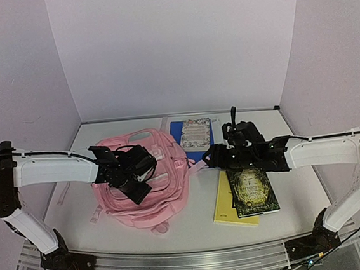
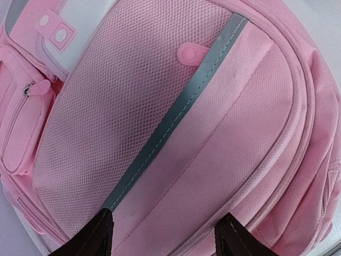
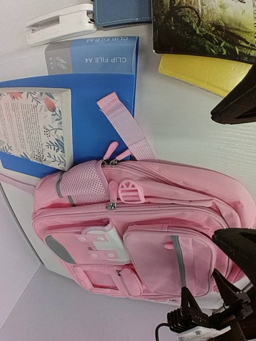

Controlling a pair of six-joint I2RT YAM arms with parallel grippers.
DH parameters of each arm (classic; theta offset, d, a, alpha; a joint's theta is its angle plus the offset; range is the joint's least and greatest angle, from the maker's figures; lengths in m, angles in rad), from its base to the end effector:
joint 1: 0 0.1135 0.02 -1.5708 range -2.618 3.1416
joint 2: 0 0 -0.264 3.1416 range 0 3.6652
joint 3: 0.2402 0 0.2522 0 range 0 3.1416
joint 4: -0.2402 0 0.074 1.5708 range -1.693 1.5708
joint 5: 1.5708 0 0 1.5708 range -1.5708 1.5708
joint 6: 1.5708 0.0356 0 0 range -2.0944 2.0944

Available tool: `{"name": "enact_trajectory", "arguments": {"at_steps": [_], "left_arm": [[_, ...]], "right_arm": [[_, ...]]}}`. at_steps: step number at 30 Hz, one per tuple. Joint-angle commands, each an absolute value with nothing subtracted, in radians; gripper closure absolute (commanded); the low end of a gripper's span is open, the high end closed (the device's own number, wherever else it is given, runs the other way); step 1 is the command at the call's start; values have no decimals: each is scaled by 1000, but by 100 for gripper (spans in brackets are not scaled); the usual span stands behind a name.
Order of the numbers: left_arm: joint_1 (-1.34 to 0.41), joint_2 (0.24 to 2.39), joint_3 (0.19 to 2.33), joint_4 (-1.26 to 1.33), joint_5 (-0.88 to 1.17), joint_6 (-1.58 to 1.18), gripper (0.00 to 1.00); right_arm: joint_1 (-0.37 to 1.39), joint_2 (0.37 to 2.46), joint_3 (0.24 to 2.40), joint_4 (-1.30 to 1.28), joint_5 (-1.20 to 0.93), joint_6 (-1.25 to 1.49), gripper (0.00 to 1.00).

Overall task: Pack the student bag
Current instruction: Pick up the stationery from the center of the board.

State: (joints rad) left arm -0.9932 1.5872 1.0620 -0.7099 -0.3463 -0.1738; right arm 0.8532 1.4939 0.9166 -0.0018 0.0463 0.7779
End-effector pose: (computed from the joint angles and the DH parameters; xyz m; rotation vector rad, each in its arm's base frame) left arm 0.1749 -0.2462 0.2051 0.9912 2.4812 0.1405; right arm 0.2179 0.2471 0.2333 -0.0575 2.2872 0.8647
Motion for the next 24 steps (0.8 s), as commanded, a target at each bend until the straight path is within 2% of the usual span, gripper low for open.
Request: {"name": "enact_trajectory", "arguments": {"at_steps": [1, 5, 8, 17, 24], "left_arm": [[-987, 1543, 1106, -714, -454, -213, 38], [-987, 1517, 1101, -703, -445, -211, 46], [-987, 1511, 1096, -696, -421, -196, 57], [-986, 1509, 1109, -709, -403, -138, 98], [-986, 1487, 1204, -704, -410, -49, 100]], "right_arm": [[851, 1454, 911, 5, 58, 787, 34], [850, 1453, 908, 5, 58, 787, 34], [851, 1450, 905, 5, 61, 791, 34], [843, 1393, 928, -99, 163, 745, 32], [735, 1417, 973, -221, 201, 644, 27]]}}
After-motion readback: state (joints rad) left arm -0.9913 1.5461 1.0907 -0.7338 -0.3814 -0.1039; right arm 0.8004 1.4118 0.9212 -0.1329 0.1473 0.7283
